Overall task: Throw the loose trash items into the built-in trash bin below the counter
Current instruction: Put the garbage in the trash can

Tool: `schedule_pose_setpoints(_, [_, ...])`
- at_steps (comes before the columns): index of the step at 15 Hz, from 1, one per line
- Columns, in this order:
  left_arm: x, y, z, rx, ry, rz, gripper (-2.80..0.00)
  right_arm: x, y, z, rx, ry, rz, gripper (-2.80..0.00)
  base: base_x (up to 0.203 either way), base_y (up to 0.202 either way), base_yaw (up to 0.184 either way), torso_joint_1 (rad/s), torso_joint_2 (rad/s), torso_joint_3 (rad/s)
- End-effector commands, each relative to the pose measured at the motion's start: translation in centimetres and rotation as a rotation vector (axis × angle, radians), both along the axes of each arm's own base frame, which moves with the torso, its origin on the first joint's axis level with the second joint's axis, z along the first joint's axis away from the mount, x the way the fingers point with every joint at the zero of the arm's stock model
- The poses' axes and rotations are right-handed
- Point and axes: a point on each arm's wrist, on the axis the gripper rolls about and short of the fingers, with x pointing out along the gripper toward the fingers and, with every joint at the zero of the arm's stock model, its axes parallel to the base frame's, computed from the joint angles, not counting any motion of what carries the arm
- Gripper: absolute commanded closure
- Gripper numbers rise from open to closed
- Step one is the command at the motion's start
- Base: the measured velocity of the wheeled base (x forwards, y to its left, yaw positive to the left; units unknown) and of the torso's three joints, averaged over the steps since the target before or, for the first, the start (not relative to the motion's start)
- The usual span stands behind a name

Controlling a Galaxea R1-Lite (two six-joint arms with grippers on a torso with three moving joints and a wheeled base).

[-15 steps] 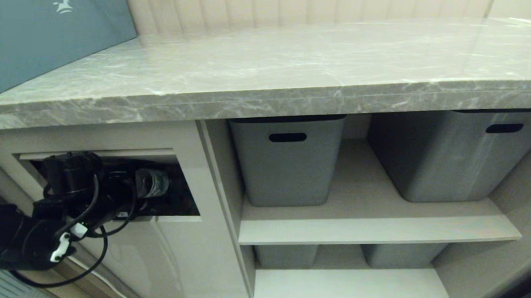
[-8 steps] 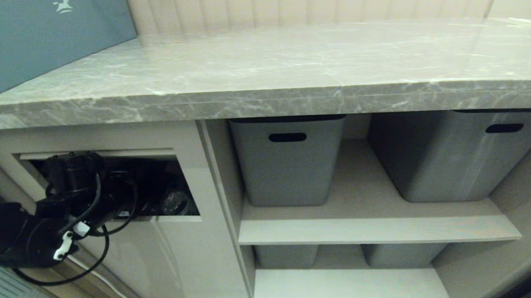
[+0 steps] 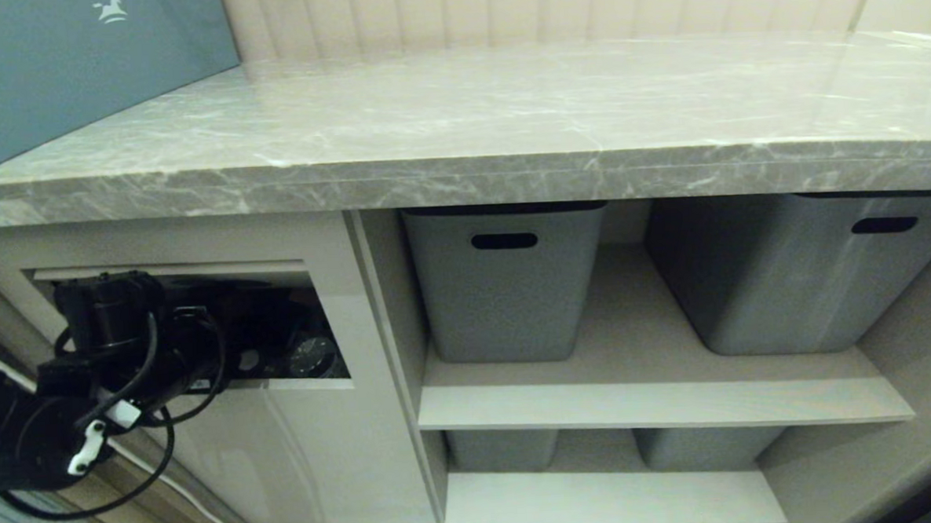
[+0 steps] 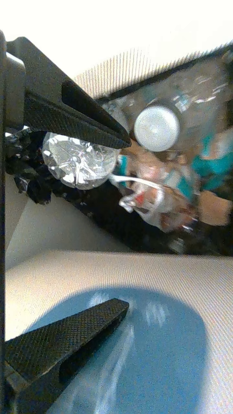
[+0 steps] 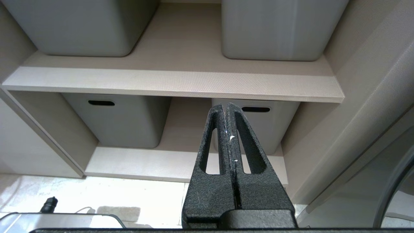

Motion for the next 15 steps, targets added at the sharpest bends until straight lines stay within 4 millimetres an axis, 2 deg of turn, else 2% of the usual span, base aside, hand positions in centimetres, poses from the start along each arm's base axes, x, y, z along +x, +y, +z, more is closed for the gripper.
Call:
schedule_pose_setpoints(1, [-2.1, 0.2, 1.9, -0.006, -0.061, 0.019, -2.80, 0.0, 0.0, 0.0, 0.000, 0.000, 0.000, 0.00, 0.000, 0.000, 0.000, 0.000, 0.00, 0.000])
schedule_pose_setpoints(5, [-7.9, 0.7, 4.3, 0.015, -0.150, 0.057, -2.80, 0.0, 0.0, 0.0, 0.000, 0.000, 0.000, 0.00, 0.000, 0.000, 0.000, 0.000, 0.00, 0.000])
schedule_pose_setpoints(7, [-11.7, 0.9, 5.4, 0.039, -0.196, 0.066, -2.80, 0.0, 0.0, 0.0, 0.000, 0.000, 0.000, 0.00, 0.000, 0.000, 0.000, 0.000, 0.00, 0.000])
schedule_pose_setpoints(9, [-16.6, 1.1, 6.0, 0.054, -0.228, 0.073, -2.80, 0.0, 0.0, 0.0, 0.000, 0.000, 0.000, 0.00, 0.000, 0.000, 0.000, 0.000, 0.00, 0.000])
schedule_pose_setpoints(11, [-20.6, 1.4, 5.6, 0.071, -0.212, 0.092, -2.80, 0.0, 0.0, 0.0, 0.000, -0.001, 0.000, 0.00, 0.000, 0.000, 0.000, 0.000, 0.00, 0.000])
schedule_pose_setpoints(13, [-23.8, 1.7, 4.4, 0.097, -0.149, 0.114, -2.80, 0.0, 0.0, 0.0, 0.000, 0.000, 0.000, 0.00, 0.000, 0.000, 0.000, 0.000, 0.00, 0.000])
schedule_pose_setpoints(15, [-26.3, 1.8, 2.4, 0.262, -0.076, 0.056, -2.80, 0.0, 0.0, 0.0, 0.000, -0.001, 0.000, 0.00, 0.000, 0.000, 0.000, 0.000, 0.00, 0.000])
